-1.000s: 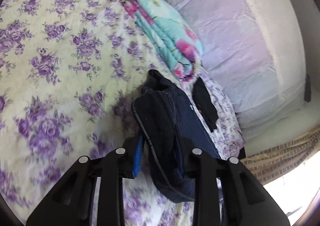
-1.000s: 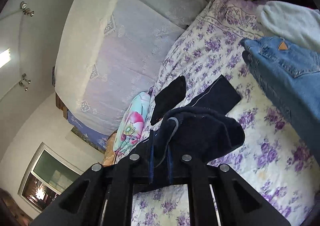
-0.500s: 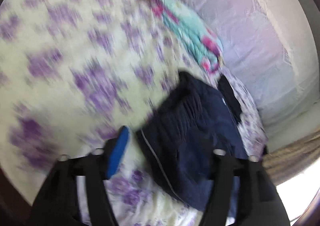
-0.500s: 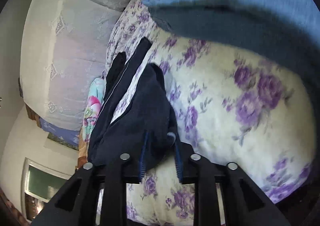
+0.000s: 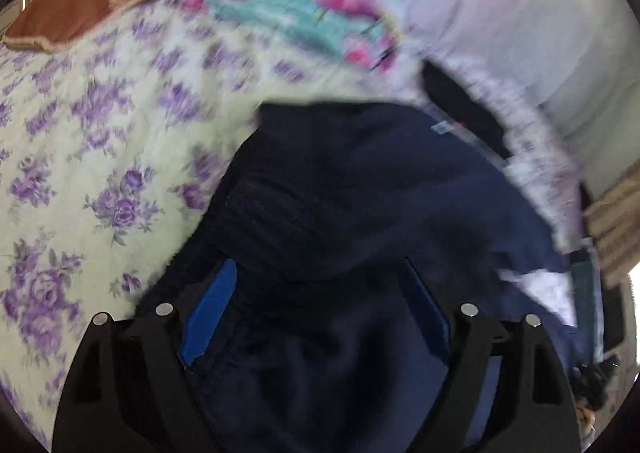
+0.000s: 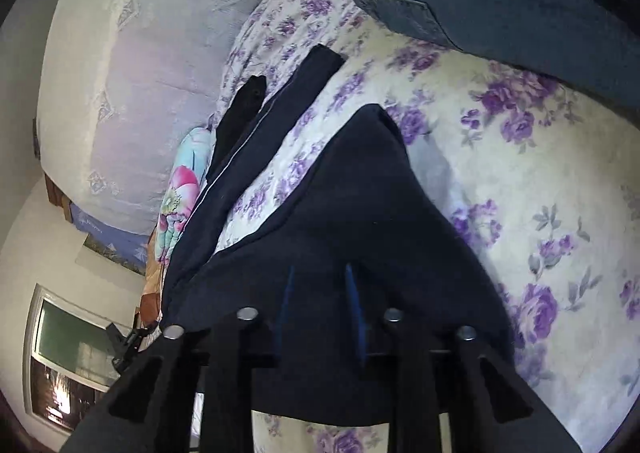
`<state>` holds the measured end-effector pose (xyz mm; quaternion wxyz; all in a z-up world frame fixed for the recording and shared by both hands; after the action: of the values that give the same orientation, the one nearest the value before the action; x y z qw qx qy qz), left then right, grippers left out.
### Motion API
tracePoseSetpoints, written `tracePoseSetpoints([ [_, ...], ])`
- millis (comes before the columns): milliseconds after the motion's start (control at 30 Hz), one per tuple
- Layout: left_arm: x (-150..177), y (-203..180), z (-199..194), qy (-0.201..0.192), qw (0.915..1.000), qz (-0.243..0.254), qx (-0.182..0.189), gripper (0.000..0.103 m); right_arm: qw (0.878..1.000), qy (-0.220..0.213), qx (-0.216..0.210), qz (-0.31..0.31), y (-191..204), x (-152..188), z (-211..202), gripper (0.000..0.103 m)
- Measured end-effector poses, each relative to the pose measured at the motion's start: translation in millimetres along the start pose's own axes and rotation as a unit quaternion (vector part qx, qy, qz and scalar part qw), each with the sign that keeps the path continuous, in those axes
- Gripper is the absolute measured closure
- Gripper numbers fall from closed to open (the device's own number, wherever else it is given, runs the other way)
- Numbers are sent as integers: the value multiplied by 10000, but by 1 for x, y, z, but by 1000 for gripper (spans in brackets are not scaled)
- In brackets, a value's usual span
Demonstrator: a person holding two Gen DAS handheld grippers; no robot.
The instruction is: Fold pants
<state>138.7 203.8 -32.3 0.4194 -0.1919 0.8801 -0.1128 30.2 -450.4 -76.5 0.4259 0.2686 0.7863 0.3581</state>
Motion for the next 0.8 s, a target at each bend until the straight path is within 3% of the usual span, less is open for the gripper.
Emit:
tracePoseSetpoints([
  [67,-6,0,-2,-43,10000,-15,28,22,10000,-61,-46,-17,8,-5,-8,74],
  [100,-11,-3,-7,-36,10000,-8,70,22,9995,-173,-40,-267,19,-14,-14,62],
  [133,-19,-8,-12,-67,9998,-43,197,22,9986,-248,-94,-452,29,-22,-17,57],
  [200,-40,-14,-22,-268,9981,-184,515,17,9974,-356,-292,-554,45,-38,-17,54],
  [267,-63,-12,-23,-488,9977,-201,429,13,9965,-441,-467,-537,58,-65,-2,52],
  [400,-91,-1,2,-477,9981,-223,320,13,9961,-354,-602,-532,67,-115,57,52],
  [567,-103,32,41,-173,9956,-878,296,13,9981,-252,-556,-74,58,-175,138,52],
  [667,-102,45,60,-64,9917,-1208,428,12,9993,-107,-208,-292,51,-199,181,45],
  [800,-94,51,86,87,9901,-1343,403,8,9995,-28,133,-296,34,-224,226,45],
])
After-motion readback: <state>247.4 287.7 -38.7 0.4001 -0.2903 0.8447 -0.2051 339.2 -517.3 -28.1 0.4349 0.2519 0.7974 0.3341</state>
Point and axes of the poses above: each gripper's, at about its wrist camera, not at the fingertips, and z roughly the way its jaws point, y to its left, x to its underside, the point moved 6 cm from there along z, roughly the way its jaws point, and after that the axes turned 15 degrees about -y, right-handed, at the moved point
